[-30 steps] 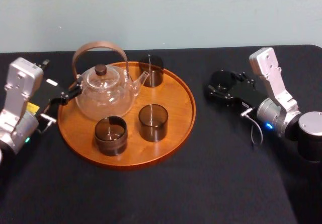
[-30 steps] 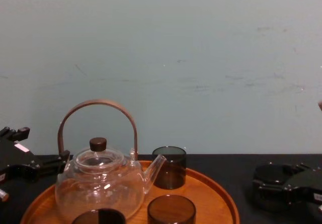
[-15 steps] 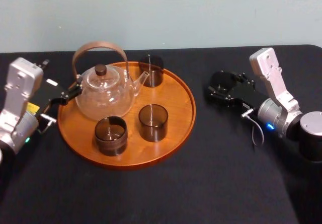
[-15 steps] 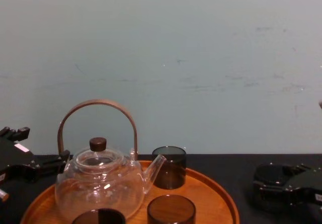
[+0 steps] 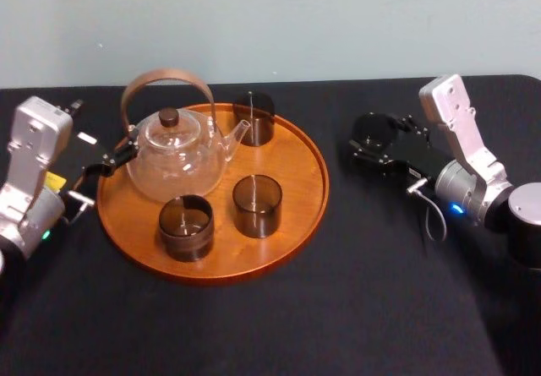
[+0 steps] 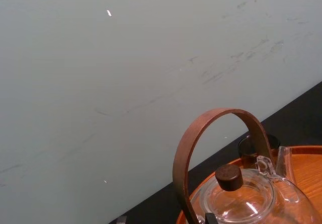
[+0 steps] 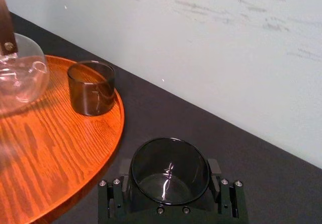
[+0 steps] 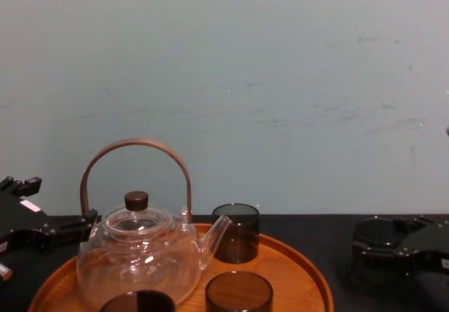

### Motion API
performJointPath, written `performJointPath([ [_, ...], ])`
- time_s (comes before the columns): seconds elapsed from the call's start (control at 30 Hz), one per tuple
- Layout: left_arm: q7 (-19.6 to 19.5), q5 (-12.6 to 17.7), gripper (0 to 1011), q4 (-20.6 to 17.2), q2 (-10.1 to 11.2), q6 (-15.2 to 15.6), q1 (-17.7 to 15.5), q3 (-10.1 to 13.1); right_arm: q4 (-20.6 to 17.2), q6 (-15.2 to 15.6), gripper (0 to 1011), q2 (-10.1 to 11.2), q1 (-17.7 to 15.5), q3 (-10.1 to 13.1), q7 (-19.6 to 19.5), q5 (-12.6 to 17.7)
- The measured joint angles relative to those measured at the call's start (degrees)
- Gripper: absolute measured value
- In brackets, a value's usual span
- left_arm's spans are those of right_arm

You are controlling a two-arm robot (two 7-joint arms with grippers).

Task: Pick up the glass from the table and place it on the tray.

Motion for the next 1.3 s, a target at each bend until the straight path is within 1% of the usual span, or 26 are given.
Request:
performJointPath([
  [0.4,0.0,0.0,1010,0.0,0.0,0.0,0.0,0.0,-6.16,1.39,927,0.61,-1.75,-0.74,0.1,0.06],
  [0.6,0.0,0.0,1009,0.0,0.0,0.0,0.0,0.0,-7.63,1.79,927,0.41,-1.79,-1.58,0.2,0.03],
  [0.87,0.0,0.0,1010,0.0,0.0,0.0,0.0,0.0,-7.66,1.78,927,-0.37,-0.9,-2.86,0.62,-0.13],
  [1.3,0.0,0.0,1010,0.0,0.0,0.0,0.0,0.0,-4.38,0.57,927,-2.23,1.7,-4.78,1.41,-0.15],
])
